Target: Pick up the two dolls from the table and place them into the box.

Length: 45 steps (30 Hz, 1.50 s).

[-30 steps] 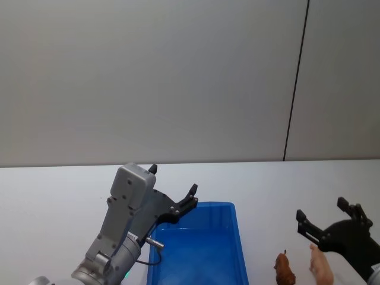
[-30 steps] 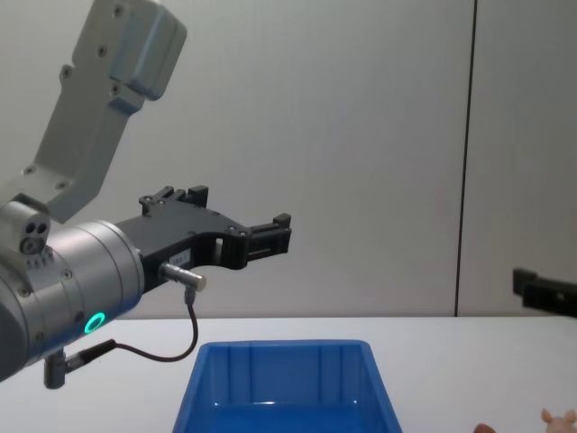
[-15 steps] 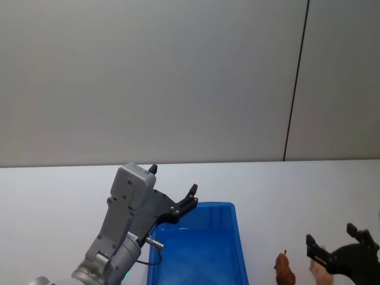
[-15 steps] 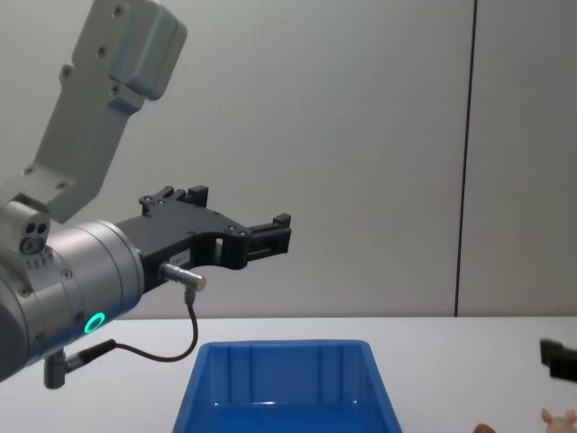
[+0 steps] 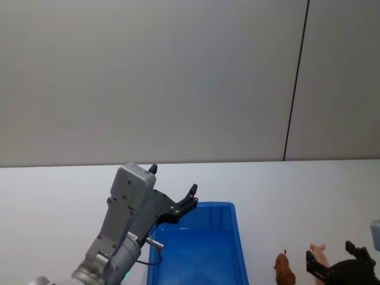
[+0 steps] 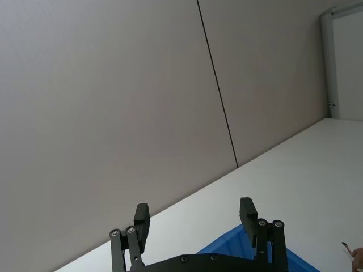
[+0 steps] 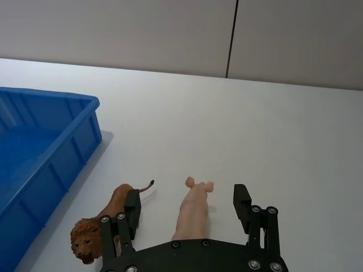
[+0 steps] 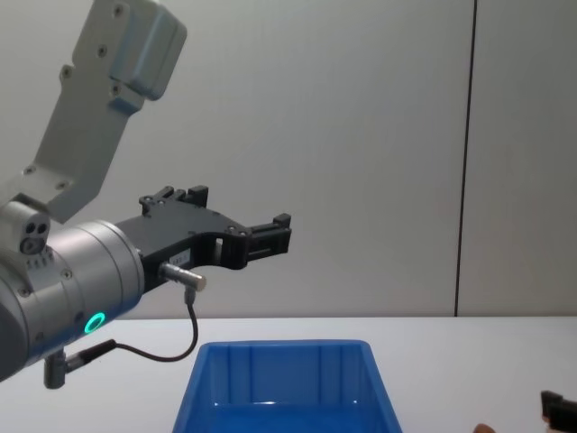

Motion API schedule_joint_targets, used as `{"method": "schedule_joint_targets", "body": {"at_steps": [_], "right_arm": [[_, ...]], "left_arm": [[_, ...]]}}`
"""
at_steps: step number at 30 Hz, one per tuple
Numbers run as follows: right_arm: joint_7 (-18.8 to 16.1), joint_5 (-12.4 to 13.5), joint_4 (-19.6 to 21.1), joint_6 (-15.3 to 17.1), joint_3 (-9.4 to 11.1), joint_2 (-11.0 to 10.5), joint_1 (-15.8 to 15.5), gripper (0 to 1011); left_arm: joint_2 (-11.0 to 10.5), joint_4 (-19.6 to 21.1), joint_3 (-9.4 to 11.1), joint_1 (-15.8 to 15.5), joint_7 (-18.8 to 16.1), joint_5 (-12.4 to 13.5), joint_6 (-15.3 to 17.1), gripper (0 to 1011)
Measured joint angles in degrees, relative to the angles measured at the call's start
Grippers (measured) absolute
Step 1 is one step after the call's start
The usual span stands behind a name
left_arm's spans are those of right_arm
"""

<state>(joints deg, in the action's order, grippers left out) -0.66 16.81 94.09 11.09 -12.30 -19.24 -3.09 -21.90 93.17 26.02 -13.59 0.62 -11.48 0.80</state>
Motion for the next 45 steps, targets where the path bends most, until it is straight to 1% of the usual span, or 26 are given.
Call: {"method": "schedule_joint_targets", "body": {"at_steps": [11,17,32,36,37,40,41,43,44,45], "right_arm": [[-1.4,-0.4,-4.2,-0.3,-0.7,1.9,2.1,1008],[-1.8,-0.5,-6.7,0.3,-1.1,3.0,3.4,1008],[-1.7,-0.1,-10.5,2.0,-1.2,4.4,5.2,1008],[-1.6,0.2,-11.1,2.3,-1.1,4.6,5.5,931],[-1.6,0.3,-11.3,2.4,-1.1,4.6,5.5,891],[-1.5,0.6,-11.6,2.5,-0.9,4.7,5.7,843],[-1.4,0.7,-11.7,2.5,-0.9,4.8,5.7,792],[-1.3,0.8,-11.8,2.6,-0.9,4.8,5.8,748],[-1.3,0.9,-11.9,2.6,-0.8,4.8,5.8,690],[-1.2,1.0,-11.9,2.6,-0.8,4.8,5.8,671]], "left_arm": [[0.0,0.0,0.0,0.0,0.0,0.0,0.0,1000],[0.0,0.0,0.0,0.0,0.0,0.0,0.0,1001],[0.0,0.0,0.0,0.0,0.0,0.0,0.0,1000],[0.0,0.0,0.0,0.0,0.0,0.0,0.0,1000],[0.0,0.0,0.0,0.0,0.0,0.0,0.0,1001],[0.0,0.0,0.0,0.0,0.0,0.0,0.0,1000],[0.0,0.0,0.0,0.0,0.0,0.0,0.0,1001],[0.0,0.0,0.0,0.0,0.0,0.0,0.0,1001],[0.0,0.0,0.0,0.0,0.0,0.0,0.0,1000],[0.0,0.0,0.0,0.0,0.0,0.0,0.0,1001]]}}
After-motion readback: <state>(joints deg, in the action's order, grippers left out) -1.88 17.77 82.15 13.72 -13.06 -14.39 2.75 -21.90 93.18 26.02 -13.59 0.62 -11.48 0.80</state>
